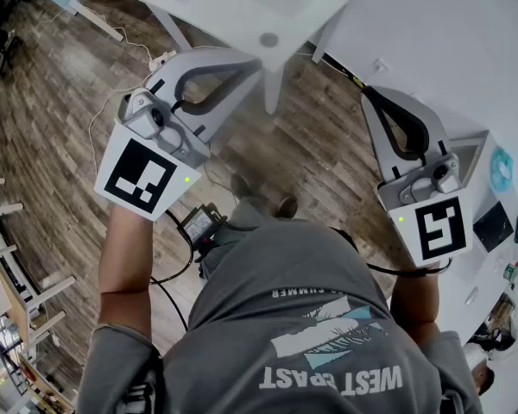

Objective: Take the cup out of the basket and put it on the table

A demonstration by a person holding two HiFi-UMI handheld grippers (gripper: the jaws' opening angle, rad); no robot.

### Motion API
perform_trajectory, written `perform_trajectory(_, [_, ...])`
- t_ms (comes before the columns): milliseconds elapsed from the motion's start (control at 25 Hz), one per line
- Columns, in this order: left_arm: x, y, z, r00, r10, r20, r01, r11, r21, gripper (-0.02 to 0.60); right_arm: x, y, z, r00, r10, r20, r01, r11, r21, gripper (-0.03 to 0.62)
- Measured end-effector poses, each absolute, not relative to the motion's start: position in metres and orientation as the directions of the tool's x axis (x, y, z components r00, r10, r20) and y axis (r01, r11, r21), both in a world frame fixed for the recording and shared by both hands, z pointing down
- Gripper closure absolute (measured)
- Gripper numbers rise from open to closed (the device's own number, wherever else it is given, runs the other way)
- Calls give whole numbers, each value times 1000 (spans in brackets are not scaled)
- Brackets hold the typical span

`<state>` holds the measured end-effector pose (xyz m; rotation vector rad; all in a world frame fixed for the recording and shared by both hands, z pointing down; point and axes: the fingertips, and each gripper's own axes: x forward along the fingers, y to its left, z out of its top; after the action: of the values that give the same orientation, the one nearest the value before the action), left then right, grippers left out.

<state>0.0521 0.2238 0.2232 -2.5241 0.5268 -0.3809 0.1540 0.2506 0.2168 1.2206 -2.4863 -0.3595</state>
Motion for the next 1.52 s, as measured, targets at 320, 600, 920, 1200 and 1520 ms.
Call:
perform_trajectory(320, [64, 249, 213, 879, -452, 154, -298, -770, -564, 572, 168, 274, 208, -576, -798, 177, -709, 595, 377, 583])
perform_trajectory(600, [76, 259, 210, 873, -458, 167, -292, -765, -574, 572, 183, 280, 203, -589, -795, 148, -728, 600, 331, 582])
perform_trajectory(920, [68, 252, 212, 872, -459, 170, -292, -767, -571, 572, 181, 265, 204, -591, -794, 140, -732, 601, 320, 582])
perform_trajectory(1200, [57, 215, 212, 886, -440, 144, -294, -776, -558, 572, 173, 230, 204, -558, -815, 156, -747, 575, 333, 582])
perform_trajectory(1520, [26, 161, 205, 908, -403, 111, -274, -773, -572, 572, 146, 178, 199, -503, -850, 159, -773, 525, 356, 582])
